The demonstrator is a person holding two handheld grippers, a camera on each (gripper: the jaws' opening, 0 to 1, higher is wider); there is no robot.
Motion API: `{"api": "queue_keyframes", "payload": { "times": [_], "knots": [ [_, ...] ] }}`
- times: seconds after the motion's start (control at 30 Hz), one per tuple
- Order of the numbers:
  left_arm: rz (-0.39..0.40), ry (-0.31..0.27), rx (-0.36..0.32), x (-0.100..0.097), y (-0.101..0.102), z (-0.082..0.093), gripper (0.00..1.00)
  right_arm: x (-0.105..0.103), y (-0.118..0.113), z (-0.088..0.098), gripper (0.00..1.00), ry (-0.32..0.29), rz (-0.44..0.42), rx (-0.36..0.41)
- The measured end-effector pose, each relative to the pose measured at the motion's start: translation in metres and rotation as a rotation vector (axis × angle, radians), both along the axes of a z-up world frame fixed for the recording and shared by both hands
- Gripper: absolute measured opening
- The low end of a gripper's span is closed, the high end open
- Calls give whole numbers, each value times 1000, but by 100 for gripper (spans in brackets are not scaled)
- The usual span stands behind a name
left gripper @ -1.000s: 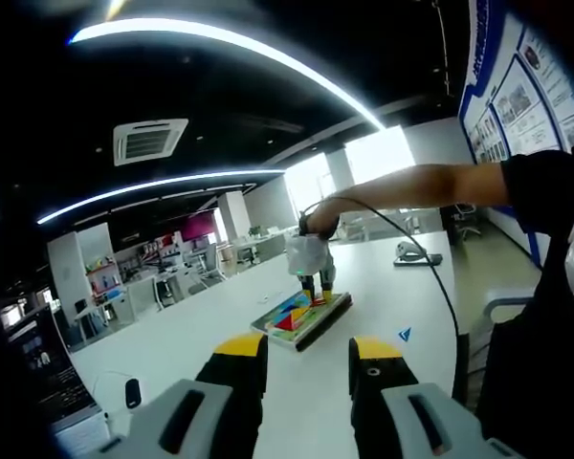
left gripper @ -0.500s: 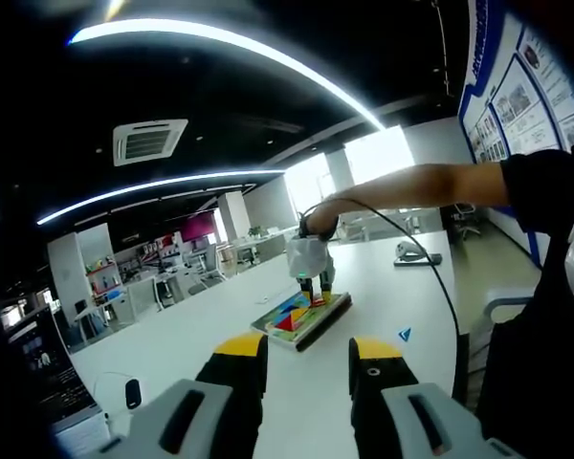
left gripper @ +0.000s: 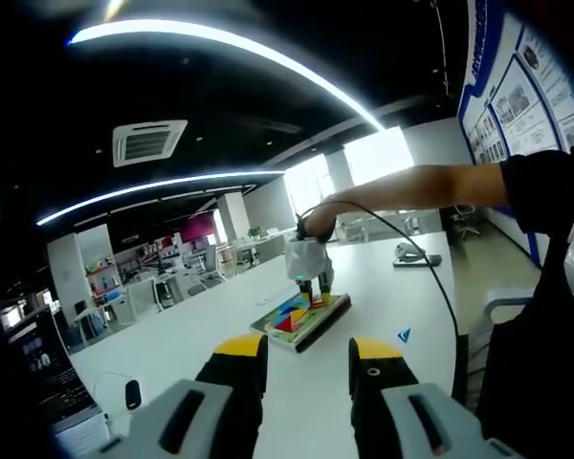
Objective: Pick up the tangram pieces one by one and place each piece onto its matching region on the pattern sheet, fitting the shapes together until the outline on the sheet is completely filled by the tangram pieces
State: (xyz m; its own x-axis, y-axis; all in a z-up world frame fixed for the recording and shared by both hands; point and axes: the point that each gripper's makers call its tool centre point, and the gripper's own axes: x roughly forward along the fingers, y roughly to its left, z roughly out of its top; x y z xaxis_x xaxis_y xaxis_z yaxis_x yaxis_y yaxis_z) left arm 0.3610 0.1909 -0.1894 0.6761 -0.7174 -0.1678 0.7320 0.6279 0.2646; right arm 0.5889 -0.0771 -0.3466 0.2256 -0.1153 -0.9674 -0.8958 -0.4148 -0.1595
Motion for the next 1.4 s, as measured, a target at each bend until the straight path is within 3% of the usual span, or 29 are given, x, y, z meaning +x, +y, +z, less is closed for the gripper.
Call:
{"api": "queue_keyframes", "payload": {
  "times": [0.77, 0.9, 1.0, 1.07, 1.17, 1.23, 1.37, 1.4],
  "knots": [
    [-1, 1, 2, 0, 0, 0, 35, -5, -1, -2, 19, 6, 28, -33],
    [2, 0, -1, 1, 1, 0, 35, -1, -1, 0, 24, -12, -5, -10],
    [3, 2, -2, 2, 2, 0, 35, 8, 0, 11, 42, -86, -124, 67],
    [4, 4, -3, 3, 2, -1, 35, 6, -3, 20, 43, -88, -123, 69],
    [3, 5, 0, 2, 0, -2, 35, 15, -10, 38, 43, -163, -124, 64],
    [2, 3, -1, 1, 0, -1, 35, 21, -8, 54, 43, -218, -152, 111],
    [10, 2, -4, 2, 0, 0, 35, 16, 0, 84, 48, -276, -211, 272],
    [13, 2, -4, 2, 1, 0, 35, 15, 5, 93, 49, -292, -233, 359]
  ]
}}
